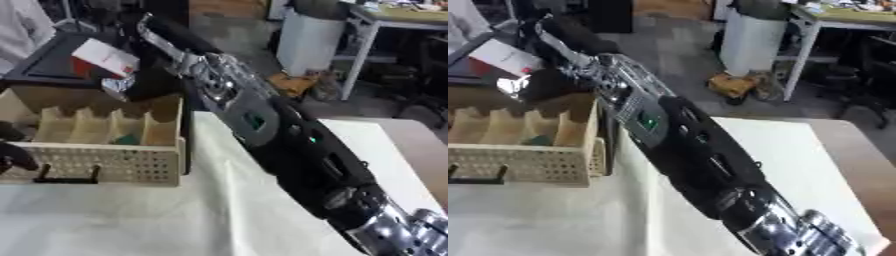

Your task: Pick up objects from table and place into drawer.

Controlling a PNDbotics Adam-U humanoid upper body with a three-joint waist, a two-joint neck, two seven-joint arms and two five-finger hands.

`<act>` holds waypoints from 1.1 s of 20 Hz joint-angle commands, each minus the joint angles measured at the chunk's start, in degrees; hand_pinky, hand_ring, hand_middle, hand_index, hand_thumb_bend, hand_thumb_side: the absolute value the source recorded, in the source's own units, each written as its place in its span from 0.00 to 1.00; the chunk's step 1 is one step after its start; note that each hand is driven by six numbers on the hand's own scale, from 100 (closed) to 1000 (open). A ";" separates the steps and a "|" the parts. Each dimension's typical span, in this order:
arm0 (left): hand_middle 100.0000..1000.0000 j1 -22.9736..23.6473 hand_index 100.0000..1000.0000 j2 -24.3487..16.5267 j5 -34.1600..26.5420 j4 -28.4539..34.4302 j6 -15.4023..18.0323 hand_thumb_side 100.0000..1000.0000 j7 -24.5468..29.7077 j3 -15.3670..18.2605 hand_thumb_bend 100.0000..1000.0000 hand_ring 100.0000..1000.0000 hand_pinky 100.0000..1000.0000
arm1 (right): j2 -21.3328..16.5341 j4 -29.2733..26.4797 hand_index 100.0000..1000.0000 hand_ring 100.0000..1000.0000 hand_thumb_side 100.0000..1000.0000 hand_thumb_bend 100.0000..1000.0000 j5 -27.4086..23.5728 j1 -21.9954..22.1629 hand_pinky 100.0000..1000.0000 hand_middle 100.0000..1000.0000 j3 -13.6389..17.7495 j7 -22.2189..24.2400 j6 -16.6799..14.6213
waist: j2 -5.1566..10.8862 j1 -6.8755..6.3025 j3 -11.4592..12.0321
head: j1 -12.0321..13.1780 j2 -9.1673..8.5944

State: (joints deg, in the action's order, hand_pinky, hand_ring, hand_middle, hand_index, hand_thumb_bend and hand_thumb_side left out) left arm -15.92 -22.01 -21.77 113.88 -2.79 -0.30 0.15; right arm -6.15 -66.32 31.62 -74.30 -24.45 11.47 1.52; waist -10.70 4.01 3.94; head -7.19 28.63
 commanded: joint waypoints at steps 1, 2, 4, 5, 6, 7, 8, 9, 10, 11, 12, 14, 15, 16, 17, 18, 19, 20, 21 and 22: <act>0.53 -0.68 0.65 -0.26 0.25 0.71 0.02 1.00 0.26 -0.05 0.03 0.45 0.47 | 0.17 -0.53 0.53 0.45 0.47 0.00 1.04 -0.95 0.51 0.19 -0.22 0.32 -0.67 | 0.72 -0.71 -0.03 | -0.20 0.13; 0.53 -0.65 0.65 -0.21 0.30 0.71 0.01 1.00 0.30 -0.07 0.03 0.45 0.47 | 0.36 -0.44 0.54 0.45 0.47 0.00 1.25 -0.90 0.51 0.19 -0.36 0.46 -0.74 | 0.70 -0.75 -0.02 | -0.23 0.10; 0.53 -0.57 0.65 -0.12 0.42 0.71 -0.01 1.00 0.39 -0.13 0.03 0.45 0.47 | 0.60 -0.01 0.54 0.45 0.47 0.00 1.80 -0.80 0.51 0.19 -0.57 0.74 -0.86 | 0.68 -0.78 0.03 | -0.26 0.13; 0.53 -0.53 0.65 -0.07 0.49 0.71 -0.04 1.00 0.43 -0.15 0.03 0.45 0.47 | 0.67 0.33 0.54 0.45 0.47 0.00 2.14 -0.76 0.51 0.19 -0.64 0.88 -0.95 | 0.67 -0.78 0.05 | -0.28 0.17; 0.53 -0.50 0.65 -0.03 0.56 0.71 -0.08 1.00 0.46 -0.16 0.03 0.45 0.47 | 0.70 0.69 0.54 0.45 0.47 0.00 2.50 -0.72 0.51 0.19 -0.69 1.04 -1.09 | 0.65 -0.77 0.07 | -0.31 0.22; 0.53 -0.47 0.65 -0.01 0.62 0.71 -0.11 1.00 0.49 -0.18 0.03 0.45 0.47 | 0.72 1.05 0.54 0.45 0.47 0.00 2.84 -0.69 0.51 0.20 -0.69 1.16 -1.24 | 0.64 -0.75 0.09 | -0.34 0.29; 0.52 -0.44 0.65 0.02 0.68 0.71 -0.14 1.00 0.50 -0.18 0.03 0.45 0.47 | 0.66 1.53 0.54 0.45 0.47 0.00 3.26 -0.65 0.51 0.20 -0.66 1.20 -1.35 | 0.63 -0.71 0.11 | -0.41 0.38; 0.52 -0.41 0.65 0.04 0.74 0.71 -0.17 1.00 0.51 -0.18 0.03 0.45 0.47 | 0.62 1.98 0.54 0.45 0.47 0.00 3.67 -0.60 0.51 0.20 -0.59 1.18 -1.47 | 0.61 -0.67 0.12 | -0.48 0.44; 0.52 -0.38 0.65 0.07 0.79 0.71 -0.22 1.00 0.52 -0.18 0.03 0.45 0.47 | 0.57 2.45 0.54 0.46 0.47 0.00 4.05 -0.55 0.51 0.20 -0.55 1.14 -1.64 | 0.58 -0.63 0.14 | -0.56 0.47; 0.52 -0.37 0.65 0.10 0.85 0.71 -0.26 1.00 0.54 -0.19 0.03 0.45 0.47 | 0.54 2.89 0.54 0.46 0.47 0.00 4.40 -0.51 0.51 0.20 -0.55 1.09 -1.86 | 0.55 -0.59 0.16 | -0.61 0.47; 0.52 -0.36 0.65 0.13 0.90 0.71 -0.30 1.00 0.55 -0.20 0.03 0.45 0.47 | 0.52 3.37 0.54 0.46 0.46 0.00 4.72 -0.47 0.51 0.20 -0.59 1.10 -2.11 | 0.50 -0.56 0.17 | -0.64 0.46; 0.52 -0.35 0.65 0.19 1.02 0.71 -0.36 1.00 0.60 -0.22 0.03 0.45 0.47 | 0.47 4.21 0.54 0.46 0.46 0.00 5.25 -0.36 0.51 0.20 -0.52 1.03 -2.48 | 0.39 -0.53 0.18 | -0.64 0.41; 0.52 -0.35 0.65 0.23 1.10 0.71 -0.38 1.00 0.65 -0.25 0.03 0.45 0.47 | 0.44 4.54 0.54 0.46 0.46 0.00 5.51 -0.30 0.51 0.20 -0.40 0.89 -2.62 | 0.31 -0.53 0.18 | -0.60 0.35; 0.52 -0.33 0.65 0.27 1.19 0.71 -0.38 1.00 0.71 -0.27 0.03 0.45 0.47 | 0.40 4.79 0.54 0.46 0.46 0.00 5.76 -0.24 0.51 0.20 -0.31 0.75 -2.75 | 0.23 -0.55 0.18 | -0.55 0.30; 0.52 -0.31 0.65 0.31 1.29 0.71 -0.38 1.00 0.75 -0.29 0.03 0.45 0.47 | 0.38 4.99 0.54 0.46 0.46 0.00 5.96 -0.20 0.51 0.20 -0.25 0.65 -2.88 | 0.17 -0.56 0.18 | -0.52 0.26; 0.52 -0.30 0.65 0.35 1.38 0.71 -0.38 1.00 0.79 -0.29 0.02 0.45 0.46 | 0.37 5.16 0.54 0.46 0.45 0.00 6.12 -0.15 0.51 0.20 -0.18 0.59 -2.98 | 0.10 -0.58 0.18 | -0.49 0.22; 0.52 -0.28 0.65 0.40 1.47 0.71 -0.38 1.00 0.83 -0.31 0.02 0.45 0.46 | 0.36 5.31 0.55 0.46 0.46 0.01 6.24 -0.08 0.51 0.21 -0.13 0.59 -3.06 | 0.03 -0.61 0.19 | -0.48 0.19; 0.52 -0.26 0.65 0.45 1.55 0.71 -0.37 1.00 0.88 -0.34 0.02 0.45 0.46 | 0.38 5.46 0.57 0.47 0.47 0.04 6.34 0.00 0.52 0.23 -0.15 0.75 -3.19 | -0.02 -0.65 0.21 | -0.47 0.14; 0.52 -0.24 0.65 0.48 1.61 0.71 -0.34 1.00 0.93 -0.37 0.02 0.45 0.46 | 0.40 5.59 0.57 0.47 0.47 0.05 6.42 0.06 0.52 0.23 -0.20 1.09 -3.38 | -0.06 -0.68 0.22 | -0.47 0.10; 0.52 -0.22 0.65 0.50 1.67 0.71 -0.32 1.00 0.97 -0.39 0.02 0.45 0.46 | 0.45 5.70 0.62 0.49 0.48 0.13 6.45 0.13 0.53 0.29 -0.31 1.53 -3.60 | -0.09 -0.72 0.24 | -0.50 0.12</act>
State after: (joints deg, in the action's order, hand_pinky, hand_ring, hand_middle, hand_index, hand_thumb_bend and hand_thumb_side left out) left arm -15.70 -21.04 -20.39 113.88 -3.18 0.43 -0.21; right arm -5.14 -60.40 37.69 -73.06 -25.40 12.80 -1.77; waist -11.65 3.85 4.11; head -7.69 28.71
